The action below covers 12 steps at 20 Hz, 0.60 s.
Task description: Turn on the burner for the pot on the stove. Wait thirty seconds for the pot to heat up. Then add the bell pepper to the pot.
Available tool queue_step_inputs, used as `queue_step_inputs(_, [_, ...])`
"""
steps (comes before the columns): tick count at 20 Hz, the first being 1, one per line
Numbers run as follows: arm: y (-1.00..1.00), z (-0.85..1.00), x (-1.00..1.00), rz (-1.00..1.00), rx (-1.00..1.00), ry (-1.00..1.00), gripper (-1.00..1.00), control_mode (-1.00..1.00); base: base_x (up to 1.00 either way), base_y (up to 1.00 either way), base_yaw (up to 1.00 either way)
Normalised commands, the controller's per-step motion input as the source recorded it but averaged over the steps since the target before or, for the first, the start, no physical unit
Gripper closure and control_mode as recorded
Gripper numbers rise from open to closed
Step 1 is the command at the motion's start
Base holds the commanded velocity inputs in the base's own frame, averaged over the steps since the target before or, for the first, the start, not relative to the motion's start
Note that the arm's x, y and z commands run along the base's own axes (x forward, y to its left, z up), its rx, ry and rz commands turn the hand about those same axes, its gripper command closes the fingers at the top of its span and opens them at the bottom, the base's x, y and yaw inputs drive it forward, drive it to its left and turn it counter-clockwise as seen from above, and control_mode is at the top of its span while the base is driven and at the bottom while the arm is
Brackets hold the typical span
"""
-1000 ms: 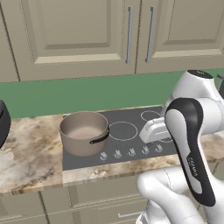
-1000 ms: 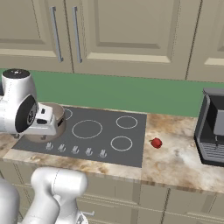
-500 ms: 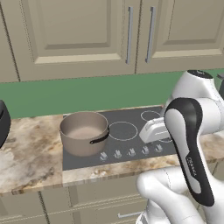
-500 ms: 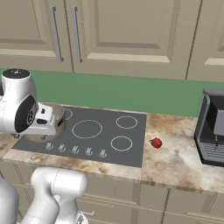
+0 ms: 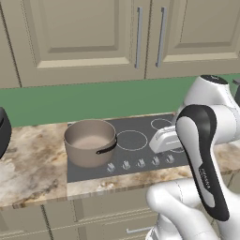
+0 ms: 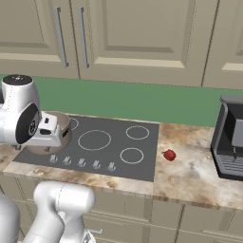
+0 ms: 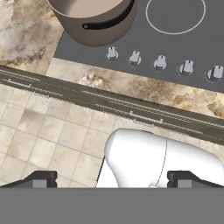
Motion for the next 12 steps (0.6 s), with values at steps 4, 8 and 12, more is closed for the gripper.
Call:
queue_step_inputs(4, [0.00,0.00,0.00,0.00,0.00,0.00,-1.00,-1.00,0.00,0.00,0.00])
queue_step_inputs(8, [0.00,0.00,0.00,0.00,0.00,0.00,-1.00,-1.00,0.00,0.00,0.00])
queue_step_inputs(12, [0.00,0.00,0.00,0.00,0.00,0.00,-1.00,-1.00,0.00,0.00,0.00])
